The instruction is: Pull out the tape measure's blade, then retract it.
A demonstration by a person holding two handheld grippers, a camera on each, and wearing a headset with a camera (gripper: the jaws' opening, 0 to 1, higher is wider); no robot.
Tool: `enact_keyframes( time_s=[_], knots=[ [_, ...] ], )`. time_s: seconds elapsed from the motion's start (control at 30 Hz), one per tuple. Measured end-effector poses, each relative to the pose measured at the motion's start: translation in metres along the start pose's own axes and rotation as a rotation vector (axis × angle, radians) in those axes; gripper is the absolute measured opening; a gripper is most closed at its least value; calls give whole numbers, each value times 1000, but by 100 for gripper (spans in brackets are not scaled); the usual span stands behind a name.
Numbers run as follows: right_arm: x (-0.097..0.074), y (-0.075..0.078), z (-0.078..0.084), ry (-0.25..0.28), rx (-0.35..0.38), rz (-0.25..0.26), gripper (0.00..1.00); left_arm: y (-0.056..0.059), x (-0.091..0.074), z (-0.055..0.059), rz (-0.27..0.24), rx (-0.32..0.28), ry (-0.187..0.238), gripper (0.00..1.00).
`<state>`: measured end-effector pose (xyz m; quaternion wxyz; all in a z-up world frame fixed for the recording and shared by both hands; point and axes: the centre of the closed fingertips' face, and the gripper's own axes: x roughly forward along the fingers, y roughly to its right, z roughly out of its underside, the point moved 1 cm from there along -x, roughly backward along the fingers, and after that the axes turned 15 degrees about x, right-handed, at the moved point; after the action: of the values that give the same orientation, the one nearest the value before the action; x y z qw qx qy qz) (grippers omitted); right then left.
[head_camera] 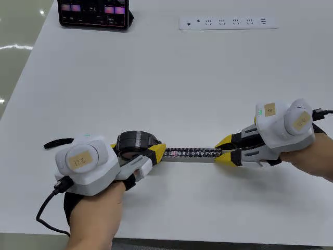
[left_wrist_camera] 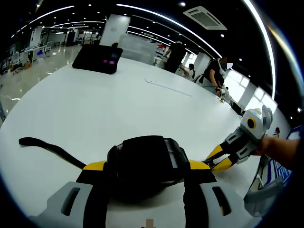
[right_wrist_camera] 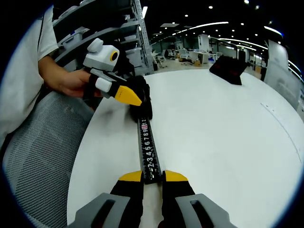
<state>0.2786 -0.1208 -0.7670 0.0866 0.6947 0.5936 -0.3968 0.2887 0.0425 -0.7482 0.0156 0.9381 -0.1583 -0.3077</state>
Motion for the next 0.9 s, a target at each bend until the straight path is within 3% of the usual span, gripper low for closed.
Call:
enact_keyframes(
  time_s=[0.33,0.9],
  knots=[
    [17,-8,-14,16,-1,-25,11,0,0,0,11,-10,2,60],
    [14,-9,-12,23,16,-26,11,0,0,0,4,6,-8,59]
  ],
)
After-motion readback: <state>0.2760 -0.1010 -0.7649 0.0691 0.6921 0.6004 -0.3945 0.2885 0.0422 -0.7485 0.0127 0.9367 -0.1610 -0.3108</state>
